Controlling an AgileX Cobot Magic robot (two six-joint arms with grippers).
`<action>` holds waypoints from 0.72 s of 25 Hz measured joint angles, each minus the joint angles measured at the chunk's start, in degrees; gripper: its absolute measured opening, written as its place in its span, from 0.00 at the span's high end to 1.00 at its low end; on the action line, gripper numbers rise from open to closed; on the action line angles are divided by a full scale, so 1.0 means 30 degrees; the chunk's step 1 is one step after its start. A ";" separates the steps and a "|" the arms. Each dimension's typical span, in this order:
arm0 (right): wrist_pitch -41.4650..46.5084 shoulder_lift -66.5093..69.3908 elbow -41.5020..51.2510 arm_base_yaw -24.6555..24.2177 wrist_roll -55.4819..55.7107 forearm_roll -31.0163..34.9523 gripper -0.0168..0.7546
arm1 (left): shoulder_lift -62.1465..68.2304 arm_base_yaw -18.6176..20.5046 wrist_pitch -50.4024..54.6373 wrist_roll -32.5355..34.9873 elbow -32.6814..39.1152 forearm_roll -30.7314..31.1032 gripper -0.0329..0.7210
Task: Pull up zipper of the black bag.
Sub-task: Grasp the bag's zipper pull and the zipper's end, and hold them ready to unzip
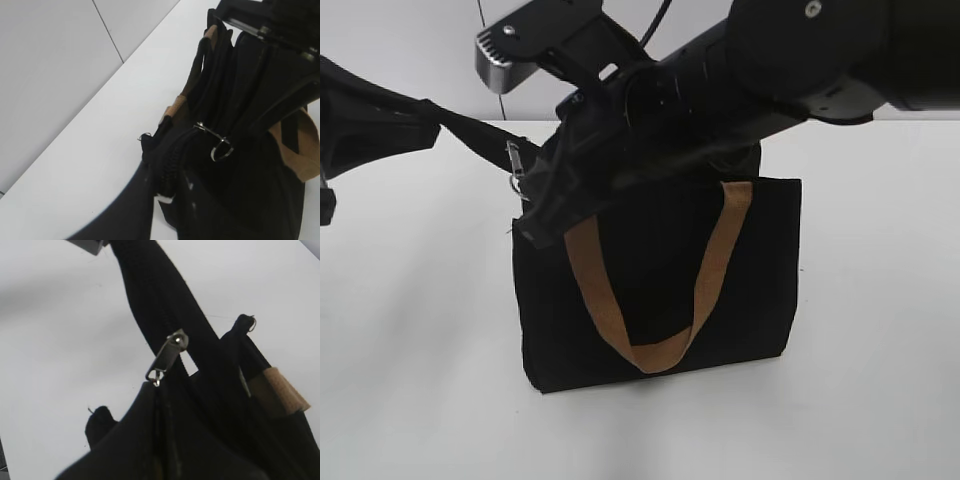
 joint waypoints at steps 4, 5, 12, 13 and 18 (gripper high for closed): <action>0.0603 -0.0599 0.0000 0.0000 0.0338 0.0000 0.98 | -0.0016 0.0000 0.0000 -0.0039 0.0000 0.0879 0.85; 0.0797 -0.0742 0.0000 -0.0053 0.0651 0.0000 0.98 | -0.0016 0.0000 0.0230 -0.0208 0.0000 0.1344 0.85; 0.2694 -0.1131 0.0000 -0.1742 0.6073 0.0018 0.98 | -0.0037 0.0000 0.0158 -0.4445 0.0000 0.5579 0.85; 0.2954 -0.1131 0.0000 -0.1990 0.6406 0.0036 0.98 | -0.0037 0.0000 0.0158 -0.4991 0.0000 0.5922 0.85; 0.4541 -0.1308 0.0000 -0.3016 0.7067 0.0193 0.98 | -0.0037 0.0000 0.0183 -0.6060 0.0000 0.6652 0.85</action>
